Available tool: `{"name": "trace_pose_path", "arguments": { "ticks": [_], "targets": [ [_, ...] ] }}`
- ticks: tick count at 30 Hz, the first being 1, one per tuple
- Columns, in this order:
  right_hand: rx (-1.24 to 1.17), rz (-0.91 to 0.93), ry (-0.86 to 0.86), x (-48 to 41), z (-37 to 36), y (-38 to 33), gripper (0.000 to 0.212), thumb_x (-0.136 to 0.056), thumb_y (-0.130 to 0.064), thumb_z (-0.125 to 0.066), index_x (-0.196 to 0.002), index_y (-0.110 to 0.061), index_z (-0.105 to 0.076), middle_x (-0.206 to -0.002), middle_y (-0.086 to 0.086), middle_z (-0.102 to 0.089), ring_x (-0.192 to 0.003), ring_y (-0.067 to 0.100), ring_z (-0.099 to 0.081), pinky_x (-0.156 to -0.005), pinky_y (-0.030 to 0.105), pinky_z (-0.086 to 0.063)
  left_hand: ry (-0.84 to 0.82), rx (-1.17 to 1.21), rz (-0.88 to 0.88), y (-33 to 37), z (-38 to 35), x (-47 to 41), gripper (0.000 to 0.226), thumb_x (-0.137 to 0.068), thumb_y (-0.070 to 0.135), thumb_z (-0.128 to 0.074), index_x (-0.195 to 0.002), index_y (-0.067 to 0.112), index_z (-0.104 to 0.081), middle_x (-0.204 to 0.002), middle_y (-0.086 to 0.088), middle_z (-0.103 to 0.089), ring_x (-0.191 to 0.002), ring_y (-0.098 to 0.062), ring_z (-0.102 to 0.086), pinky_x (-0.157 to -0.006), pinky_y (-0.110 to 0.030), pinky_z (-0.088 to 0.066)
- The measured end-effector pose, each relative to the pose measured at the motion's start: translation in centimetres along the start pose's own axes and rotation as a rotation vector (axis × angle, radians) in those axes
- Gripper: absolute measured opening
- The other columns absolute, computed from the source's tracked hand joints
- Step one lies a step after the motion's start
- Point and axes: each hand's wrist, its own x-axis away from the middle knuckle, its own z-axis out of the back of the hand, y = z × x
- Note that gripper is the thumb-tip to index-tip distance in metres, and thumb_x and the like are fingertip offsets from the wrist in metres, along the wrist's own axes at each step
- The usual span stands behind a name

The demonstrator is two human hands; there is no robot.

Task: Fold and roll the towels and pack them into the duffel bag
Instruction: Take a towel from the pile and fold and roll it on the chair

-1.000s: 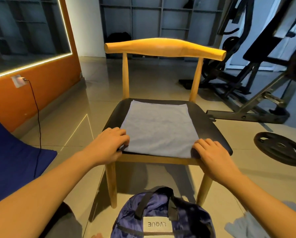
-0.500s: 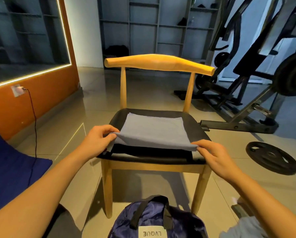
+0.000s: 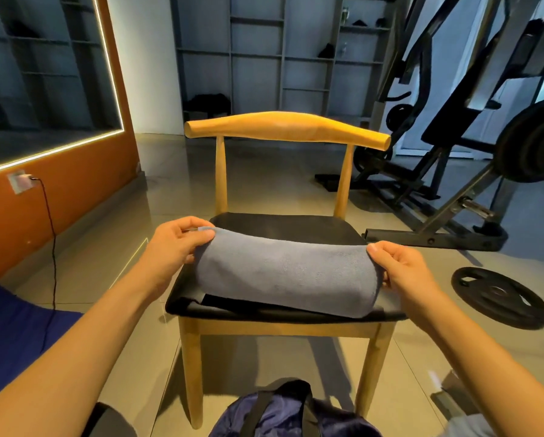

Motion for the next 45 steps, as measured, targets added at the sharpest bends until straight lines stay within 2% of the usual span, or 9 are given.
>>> {"name": "trace_pose_path", "arguments": {
  "ticks": [6, 13, 18, 27, 32, 35, 37, 40, 45],
  "targets": [
    [-0.036, -0.276, 0.02, -6.3, -1.0, 0.7, 0.035, -0.104, -0.032, -0.053, -0.092, -0.004, -0.069, -0.075, 0.007, -0.059, -0.071, 0.017, -0.052, -0.062, 0.029, -0.042, 0.072, -0.016, 0.09, -1.1, -3.8, -5.4, 0.008, -0.093, 0.016, -0.071, -0.097, 0.01, -0.076, -0.087, -0.004, -0.073, -0.071, -0.007, -0.065, -0.06, -0.017, -0.051],
    [0.14, -0.507, -0.016, -10.2, -3.0, 5.4, 0.023, -0.095, -0.023, -0.069, -0.094, 0.0, -0.072, -0.093, 0.015, -0.071, -0.08, 0.024, -0.063, -0.061, 0.028, -0.049, -0.041, -0.22, 0.343, -5.9, -5.9, -9.9, 0.006, -0.084, 0.001, -0.074, -0.08, 0.006, -0.076, -0.068, -0.004, -0.067, -0.058, -0.013, -0.056, -0.053, -0.021, -0.043],
    [0.161, -0.498, 0.009, -10.8, -2.9, 6.1, 0.022, -0.1, -0.02, -0.062, -0.084, -0.005, -0.062, -0.1, 0.023, -0.069, -0.079, 0.024, -0.061, -0.061, 0.028, -0.05, -0.07, -0.381, 0.227, -6.8, -6.1, -11.3, 0.005, -0.086, 0.003, -0.07, -0.083, 0.001, -0.074, -0.068, -0.002, -0.065, -0.062, -0.013, -0.055, -0.055, -0.023, -0.04],
    [0.315, -0.445, 0.11, -12.2, -4.1, 7.9, 0.024, -0.103, -0.027, -0.057, -0.083, -0.012, -0.059, -0.086, 0.015, -0.063, -0.076, 0.022, -0.056, -0.066, 0.032, -0.045, 0.021, -0.608, 0.082, -8.7, -7.4, -12.9, 0.019, -0.097, 0.026, -0.062, -0.082, 0.018, -0.056, -0.081, -0.003, -0.063, -0.079, -0.022, -0.059, -0.063, -0.031, -0.041],
    [0.547, -0.403, 0.119, -13.0, -4.7, 8.3, 0.028, -0.102, -0.031, -0.059, -0.083, -0.01, -0.063, -0.081, 0.013, -0.063, -0.075, 0.024, -0.059, -0.065, 0.034, -0.046, 0.025, -0.903, -0.085, -8.6, -8.7, -11.8, 0.016, -0.104, 0.029, -0.052, -0.096, 0.016, -0.055, -0.089, -0.008, -0.066, -0.077, -0.023, -0.058, -0.063, -0.034, -0.041],
    [0.899, -0.326, 0.066, -12.6, -4.4, 7.3, 0.027, -0.101, -0.039, -0.055, -0.091, -0.014, -0.059, -0.084, 0.006, -0.063, -0.079, 0.025, -0.061, -0.062, 0.034, -0.048, 0.065, -1.1, -0.15, -8.5, -8.6, -11.2, 0.027, -0.103, 0.04, -0.051, -0.109, 0.014, -0.057, -0.096, -0.006, -0.067, -0.079, -0.025, -0.06, -0.063, -0.036, -0.043],
    [1.092, -0.216, 0.055, -11.8, -3.8, 6.5, 0.028, -0.098, -0.046, -0.056, -0.105, -0.018, -0.054, -0.097, 0.004, -0.063, -0.089, 0.027, -0.062, -0.068, 0.038, -0.051, 0.012, -1.09, -0.07, -8.1, -7.9, -11.0, 0.044, -0.096, 0.057, -0.053, -0.1, 0.014, -0.058, -0.093, -0.004, -0.066, -0.082, -0.026, -0.062, -0.064, -0.036, -0.046],
    [1.02, -0.009, -0.081, -10.7, -3.2, 6.2, 0.041, -0.095, -0.046, -0.062, -0.127, -0.022, -0.053, -0.122, 0.003, -0.06, -0.107, 0.025, -0.06, -0.084, 0.04, -0.053, -0.166, -0.99, 0.178, -7.2, -6.6, -11.1, 0.061, -0.077, 0.075, -0.066, -0.081, 0.015, -0.058, -0.077, -0.002, -0.064, -0.072, -0.021, -0.06, -0.061, -0.034, -0.046],
    [0.89, -0.121, -0.267, -11.7, -3.6, 5.9, 0.063, -0.088, -0.041, -0.074, -0.14, -0.017, -0.049, -0.139, 0.006, -0.056, -0.12, 0.026, -0.056, -0.098, 0.041, -0.051, -0.334, -0.776, 0.357, -6.1, -6.2, -10.8, 0.052, -0.074, 0.053, -0.084, -0.095, 0.008, -0.068, -0.091, -0.008, -0.069, -0.084, -0.023, -0.065, -0.073, -0.038, -0.052]
  ]
}}
